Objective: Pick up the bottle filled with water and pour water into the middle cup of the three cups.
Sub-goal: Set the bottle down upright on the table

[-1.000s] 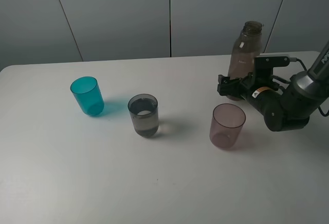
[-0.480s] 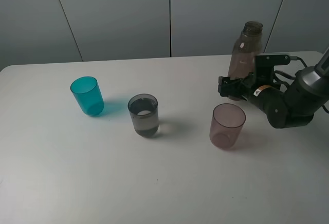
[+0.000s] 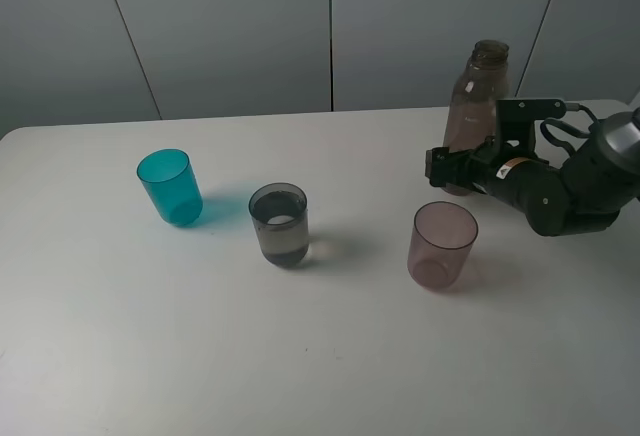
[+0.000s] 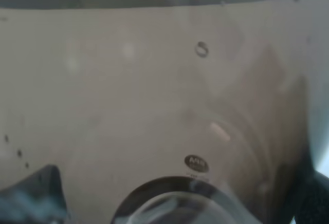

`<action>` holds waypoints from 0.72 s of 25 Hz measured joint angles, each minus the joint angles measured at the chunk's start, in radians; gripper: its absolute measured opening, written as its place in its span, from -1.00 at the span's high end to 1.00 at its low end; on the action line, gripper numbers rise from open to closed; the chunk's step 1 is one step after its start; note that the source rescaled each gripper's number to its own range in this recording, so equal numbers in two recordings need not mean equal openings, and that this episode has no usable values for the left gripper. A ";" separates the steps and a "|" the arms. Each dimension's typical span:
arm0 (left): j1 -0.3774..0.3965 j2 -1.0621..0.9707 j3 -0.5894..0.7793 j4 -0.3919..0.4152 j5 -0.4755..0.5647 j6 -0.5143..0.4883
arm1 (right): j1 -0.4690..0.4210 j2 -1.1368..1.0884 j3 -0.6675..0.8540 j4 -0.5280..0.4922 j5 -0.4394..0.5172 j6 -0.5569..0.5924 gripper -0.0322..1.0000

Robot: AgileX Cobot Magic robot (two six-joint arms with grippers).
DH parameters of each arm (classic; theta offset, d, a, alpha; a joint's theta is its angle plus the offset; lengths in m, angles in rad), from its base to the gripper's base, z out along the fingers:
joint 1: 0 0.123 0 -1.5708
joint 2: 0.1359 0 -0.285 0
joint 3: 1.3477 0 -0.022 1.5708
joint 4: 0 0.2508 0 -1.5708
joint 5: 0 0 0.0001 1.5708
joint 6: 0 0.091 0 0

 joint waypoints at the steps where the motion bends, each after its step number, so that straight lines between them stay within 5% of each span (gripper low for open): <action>1: 0.000 0.000 0.000 0.000 0.000 0.000 | 0.000 0.000 0.008 0.000 -0.003 0.004 -0.99; 18: 0.000 0.000 0.000 0.000 0.000 0.000 | 0.000 -0.164 0.179 0.000 -0.059 0.015 -0.99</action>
